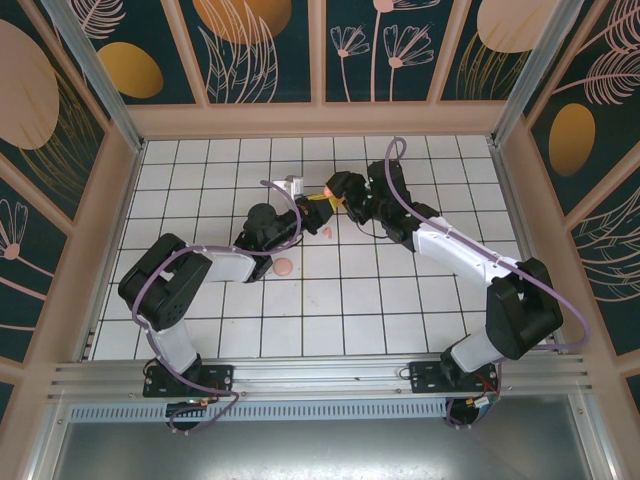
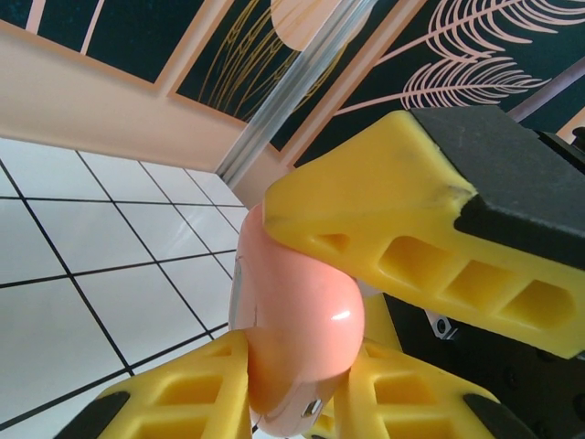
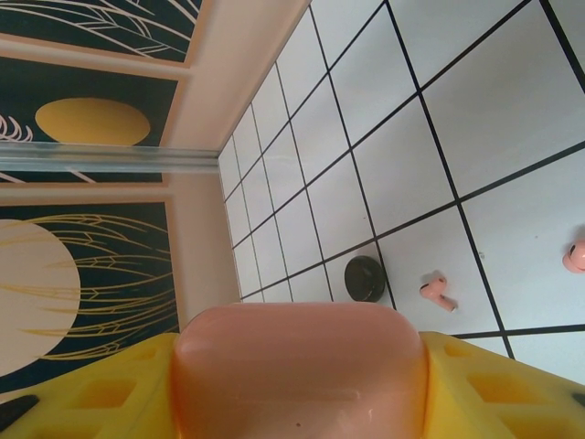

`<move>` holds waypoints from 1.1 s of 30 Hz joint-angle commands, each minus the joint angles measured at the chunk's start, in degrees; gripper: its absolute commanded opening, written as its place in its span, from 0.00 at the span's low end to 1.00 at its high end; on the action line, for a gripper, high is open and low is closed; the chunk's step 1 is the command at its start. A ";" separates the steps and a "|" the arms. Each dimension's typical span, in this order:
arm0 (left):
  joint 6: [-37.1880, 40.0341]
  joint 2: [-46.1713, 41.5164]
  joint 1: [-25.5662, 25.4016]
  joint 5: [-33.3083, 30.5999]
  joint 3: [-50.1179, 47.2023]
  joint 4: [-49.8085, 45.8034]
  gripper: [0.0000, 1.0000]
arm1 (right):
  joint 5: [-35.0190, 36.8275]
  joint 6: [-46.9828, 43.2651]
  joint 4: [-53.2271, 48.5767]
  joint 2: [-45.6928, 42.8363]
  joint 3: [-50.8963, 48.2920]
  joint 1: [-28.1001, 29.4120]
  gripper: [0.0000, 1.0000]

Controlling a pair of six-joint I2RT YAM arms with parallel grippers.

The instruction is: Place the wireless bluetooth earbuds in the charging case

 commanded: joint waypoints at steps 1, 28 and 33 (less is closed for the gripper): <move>-0.93 0.32 -0.45 1.17 -0.22 3.20 0.19 | -0.64 0.47 1.78 0.34 1.73 0.65 0.39; 5.13 -6.47 4.32 14.30 -2.65 -7.44 0.00 | 2.47 -28.29 -2.64 -15.19 -7.00 -8.42 0.84; 9.36 -8.35 6.73 22.85 -1.21 -15.39 0.00 | -5.91 -43.37 -1.19 -16.97 -10.75 -8.50 0.84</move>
